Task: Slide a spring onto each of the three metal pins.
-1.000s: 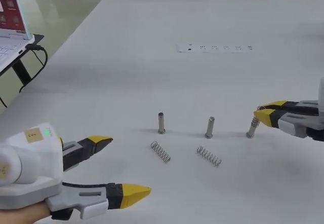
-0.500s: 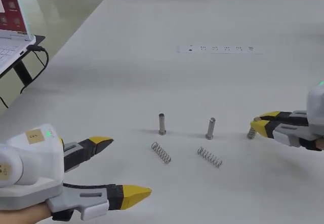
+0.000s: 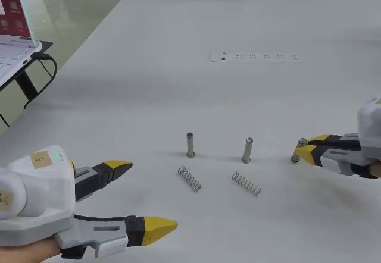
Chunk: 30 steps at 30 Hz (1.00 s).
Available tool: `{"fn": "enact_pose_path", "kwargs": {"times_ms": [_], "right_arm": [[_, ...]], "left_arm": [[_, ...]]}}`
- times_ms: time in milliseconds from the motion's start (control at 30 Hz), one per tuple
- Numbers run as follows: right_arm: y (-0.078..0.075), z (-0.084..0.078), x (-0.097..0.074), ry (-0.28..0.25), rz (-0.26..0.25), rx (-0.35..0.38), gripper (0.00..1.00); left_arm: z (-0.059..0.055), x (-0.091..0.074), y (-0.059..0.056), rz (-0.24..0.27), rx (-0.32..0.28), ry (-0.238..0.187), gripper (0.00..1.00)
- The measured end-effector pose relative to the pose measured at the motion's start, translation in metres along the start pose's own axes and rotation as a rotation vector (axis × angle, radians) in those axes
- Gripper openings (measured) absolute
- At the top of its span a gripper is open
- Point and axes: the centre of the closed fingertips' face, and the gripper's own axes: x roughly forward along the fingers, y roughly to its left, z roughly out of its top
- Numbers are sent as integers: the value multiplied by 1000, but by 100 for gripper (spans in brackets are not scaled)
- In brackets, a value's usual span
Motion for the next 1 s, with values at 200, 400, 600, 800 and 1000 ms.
{"fn": "enact_pose_path", "kwargs": {"times_ms": [200,400,600,800,1000], "right_arm": [[0,-12,1,44,-2,-8,9],[2,-23,-4,75,-2,6,9],[10,-30,-10,104,4,-11,9],[24,-26,-14,114,31,-30,9],[36,-28,-12,137,65,-43,9]], "left_arm": [[1,0,0,0,-2,-3,78],[1,0,-1,-2,-2,-4,78],[0,0,-1,-5,0,-2,78],[0,0,-1,-7,0,-2,77],[1,0,-1,-5,-1,-6,77]]}}
